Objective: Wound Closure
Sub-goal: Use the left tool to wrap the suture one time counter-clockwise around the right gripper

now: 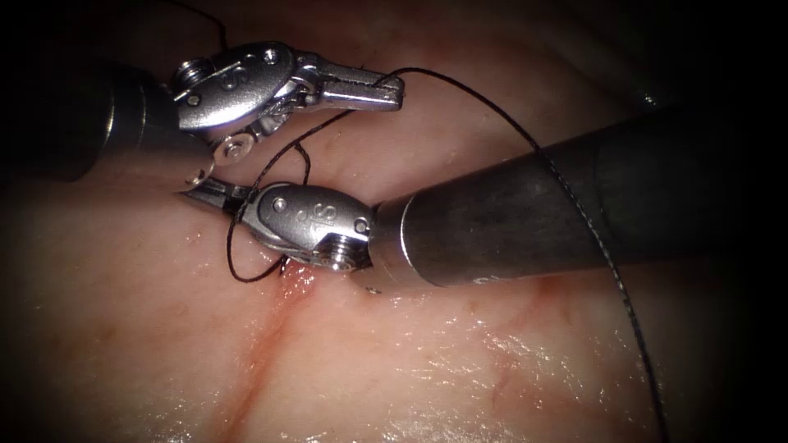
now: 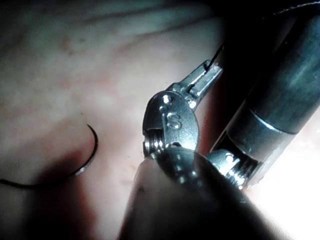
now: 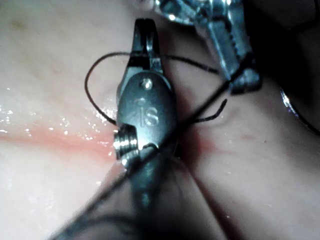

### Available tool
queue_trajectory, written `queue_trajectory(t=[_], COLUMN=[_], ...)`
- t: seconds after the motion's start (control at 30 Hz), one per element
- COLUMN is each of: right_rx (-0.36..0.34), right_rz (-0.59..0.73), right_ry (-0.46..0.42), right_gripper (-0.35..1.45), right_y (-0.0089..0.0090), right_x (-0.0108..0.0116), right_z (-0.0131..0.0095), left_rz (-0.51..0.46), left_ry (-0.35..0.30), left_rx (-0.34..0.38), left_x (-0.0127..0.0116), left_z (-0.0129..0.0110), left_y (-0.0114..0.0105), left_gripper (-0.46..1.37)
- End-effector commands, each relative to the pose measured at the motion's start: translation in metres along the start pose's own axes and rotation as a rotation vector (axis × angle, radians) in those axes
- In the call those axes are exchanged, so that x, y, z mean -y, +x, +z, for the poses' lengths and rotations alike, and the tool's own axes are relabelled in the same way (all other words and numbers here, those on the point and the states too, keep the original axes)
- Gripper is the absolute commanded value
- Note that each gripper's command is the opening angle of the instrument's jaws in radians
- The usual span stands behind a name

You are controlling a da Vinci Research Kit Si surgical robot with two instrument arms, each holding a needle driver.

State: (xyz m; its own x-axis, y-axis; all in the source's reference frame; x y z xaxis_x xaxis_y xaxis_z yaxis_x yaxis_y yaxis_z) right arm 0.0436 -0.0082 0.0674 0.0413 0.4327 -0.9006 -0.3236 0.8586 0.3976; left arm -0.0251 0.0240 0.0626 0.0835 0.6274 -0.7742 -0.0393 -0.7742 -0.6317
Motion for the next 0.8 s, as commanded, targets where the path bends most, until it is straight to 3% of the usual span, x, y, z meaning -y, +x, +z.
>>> queue_trajectory(t=[0.03,0.23,0.3,0.4,0.5,0.8], right_rx=[-0.005,-0.04,-0.075,-0.137,-0.154,-0.159], right_rz=[-0.006,-0.028,-0.025,-0.018,-0.011,0.021], right_ry=[0.009,0.055,0.068,0.084,0.097,0.145], right_gripper=[-0.35,-0.35,-0.35,-0.35,-0.35,-0.35], right_y=[0.0,-0.0002,-0.0002,-0.0002,-0.0004,0.0001], right_x=[0.0,0.0001,0.0001,0.0,0.0,0.0008], right_z=[0.0001,0.0001,-0.0002,-0.0005,-0.0006,0.0001], left_rz=[-0.009,-0.087,-0.097,-0.098,-0.065,-0.03], left_ry=[-0.029,-0.128,-0.205,-0.303,-0.34,-0.304], left_rx=[-0.004,-0.022,-0.032,-0.039,-0.05,-0.056], left_x=[0.0001,0.0011,0.0012,0.0015,0.0015,0.0029], left_z=[0.0001,0.0005,0.0004,0.0001,-0.0002,-0.0001], left_y=[0.0001,0.0003,0.0002,-0.0003,-0.0006,-0.0009], left_gripper=[-0.35,-0.35,-0.35,-0.35,-0.35,-0.35])
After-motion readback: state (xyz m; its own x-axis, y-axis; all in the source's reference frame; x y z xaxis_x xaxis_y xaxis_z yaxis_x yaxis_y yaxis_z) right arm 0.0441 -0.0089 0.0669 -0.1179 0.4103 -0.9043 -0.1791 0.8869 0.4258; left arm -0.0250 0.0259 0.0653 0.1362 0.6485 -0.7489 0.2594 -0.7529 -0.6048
